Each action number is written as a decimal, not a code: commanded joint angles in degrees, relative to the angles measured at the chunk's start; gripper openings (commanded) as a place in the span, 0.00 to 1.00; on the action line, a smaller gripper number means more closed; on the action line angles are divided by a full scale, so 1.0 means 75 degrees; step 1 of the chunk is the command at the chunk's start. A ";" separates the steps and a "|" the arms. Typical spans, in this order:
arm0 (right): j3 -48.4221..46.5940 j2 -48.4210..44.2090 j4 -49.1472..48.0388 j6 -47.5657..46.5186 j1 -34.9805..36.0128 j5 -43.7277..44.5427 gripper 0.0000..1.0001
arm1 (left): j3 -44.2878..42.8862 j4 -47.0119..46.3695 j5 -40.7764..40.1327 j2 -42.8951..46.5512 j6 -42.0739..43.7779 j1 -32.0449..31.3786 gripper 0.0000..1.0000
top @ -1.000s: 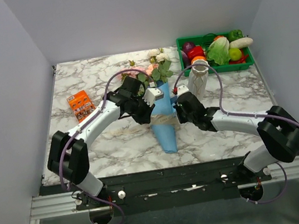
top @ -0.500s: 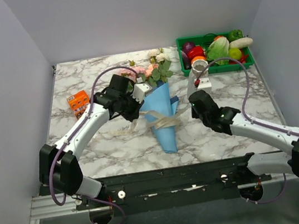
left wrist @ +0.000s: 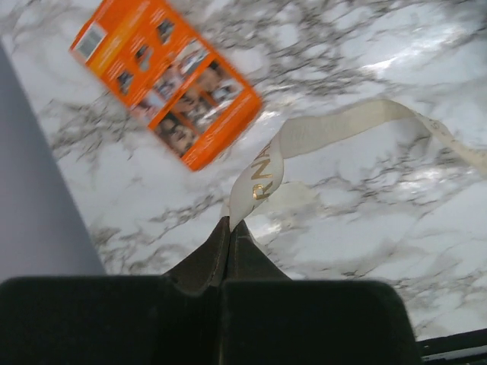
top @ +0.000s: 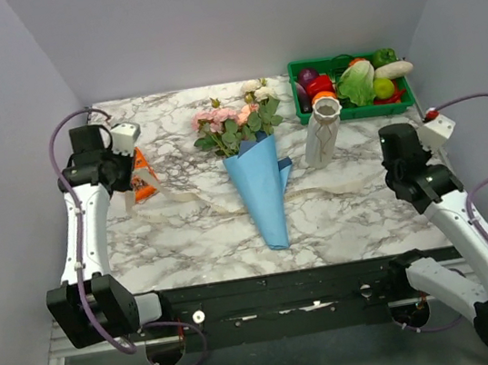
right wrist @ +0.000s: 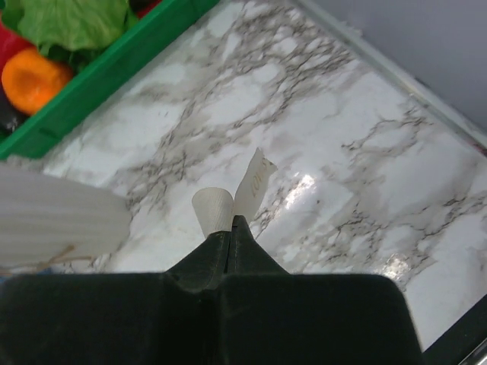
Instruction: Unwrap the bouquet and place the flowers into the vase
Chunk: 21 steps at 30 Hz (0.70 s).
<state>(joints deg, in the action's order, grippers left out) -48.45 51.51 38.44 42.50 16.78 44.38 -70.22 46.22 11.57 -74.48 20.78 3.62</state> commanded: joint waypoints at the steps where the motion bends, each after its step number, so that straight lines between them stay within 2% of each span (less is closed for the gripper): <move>1: -0.0513 -0.0235 0.0570 0.0228 -0.0724 0.0528 0.03 | -0.0036 0.0423 -0.0277 0.0063 0.0546 0.1227 0.04; 2: -0.0583 -0.0223 0.0629 0.0216 -0.0864 0.0482 0.07 | -0.0048 0.0505 -0.0277 0.0063 0.0558 0.1426 0.21; 3: -0.0607 -0.0200 0.0618 0.0158 -0.0924 0.0458 0.17 | -0.0071 0.0575 -0.0150 0.0086 0.0628 0.1463 0.42; 4: -0.0619 -0.0176 0.0617 0.0099 -0.0947 0.0400 0.56 | -0.0083 0.0622 -0.0033 0.0133 0.0652 0.1463 0.74; 5: -0.0688 -0.0106 0.0617 0.0006 -0.0982 0.0248 0.74 | -0.0164 0.0785 0.0119 0.0226 0.0640 0.1440 0.98; 7: -0.0794 0.0046 0.0711 -0.0124 -0.0995 0.0072 1.00 | -0.0538 0.1113 0.1044 0.0227 0.0547 0.1300 0.99; 10: -0.0923 -0.0175 0.0852 -0.0135 -0.0995 -0.0291 1.00 | -0.0914 0.1525 0.1688 0.0099 0.0255 0.0271 0.99; 12: -0.0738 -0.0491 0.0385 -0.0636 -0.0994 -0.0748 1.00 | -0.1126 0.1362 0.1866 0.0075 0.0067 -0.0455 0.99; 13: -0.0631 -0.0817 0.0174 -0.0813 -0.0983 -0.0900 1.00 | -0.1173 0.1234 0.2018 0.0075 -0.0143 -0.1201 0.99; 16: -0.0455 -0.1183 -0.0214 -0.1108 -0.0994 -0.1416 1.00 | -0.1407 0.0835 0.2708 -0.0310 -0.0215 -0.2224 0.99; 21: -0.0279 -0.1558 -0.0425 -0.1342 -0.0983 -0.2212 1.00 | -0.2156 0.0576 0.3998 -0.2020 0.0473 -0.2814 0.99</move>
<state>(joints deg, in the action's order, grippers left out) -52.75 40.91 38.02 35.59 9.63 34.72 -82.78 51.57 31.66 -80.84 21.30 -15.84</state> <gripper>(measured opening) 0.998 0.987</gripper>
